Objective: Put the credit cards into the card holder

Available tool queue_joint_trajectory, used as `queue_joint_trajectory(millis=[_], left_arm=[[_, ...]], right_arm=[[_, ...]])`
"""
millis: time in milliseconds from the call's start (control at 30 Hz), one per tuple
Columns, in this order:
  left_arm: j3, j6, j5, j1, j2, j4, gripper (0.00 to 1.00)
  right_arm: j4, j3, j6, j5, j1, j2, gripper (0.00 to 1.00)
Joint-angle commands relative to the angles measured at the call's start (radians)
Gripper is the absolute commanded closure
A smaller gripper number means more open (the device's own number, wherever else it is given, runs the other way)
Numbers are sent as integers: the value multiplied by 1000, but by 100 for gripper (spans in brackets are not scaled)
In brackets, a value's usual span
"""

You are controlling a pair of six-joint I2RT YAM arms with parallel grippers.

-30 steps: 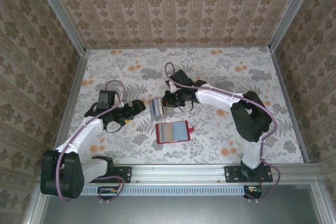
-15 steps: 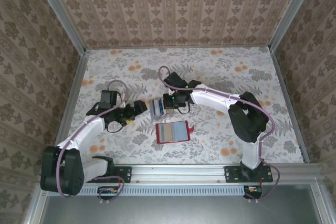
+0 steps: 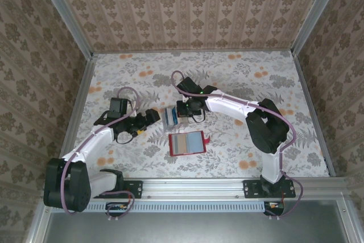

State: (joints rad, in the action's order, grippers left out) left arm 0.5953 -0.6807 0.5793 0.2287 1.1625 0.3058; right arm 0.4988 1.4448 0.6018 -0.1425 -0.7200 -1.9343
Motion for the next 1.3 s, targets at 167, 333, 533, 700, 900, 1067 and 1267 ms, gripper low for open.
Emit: queue_joint_trajectory(millis=[167, 333, 533, 700, 900, 1067, 1267], left_arm=[[19, 4, 2, 9, 0, -3, 0], [17, 3, 10, 23, 9, -14, 0], [15, 7, 9, 49, -19, -31, 0], [15, 11, -6, 58, -31, -37, 0], [9, 9, 0, 61, -9, -42, 0], [4, 15, -14, 64, -4, -37, 0], [14, 18, -13, 65, 8, -39, 0]], right_arm=[[33, 4, 1, 39, -1, 80, 100], [17, -28, 24, 39, 0, 93, 100], [-4, -69, 14, 73, 1, 148, 100], [-8, -55, 15, -4, 11, 89, 100], [-44, -50, 48, -57, 11, 31, 99], [-47, -45, 50, -66, 11, 15, 92], [-39, -39, 52, -58, 11, 2, 89]])
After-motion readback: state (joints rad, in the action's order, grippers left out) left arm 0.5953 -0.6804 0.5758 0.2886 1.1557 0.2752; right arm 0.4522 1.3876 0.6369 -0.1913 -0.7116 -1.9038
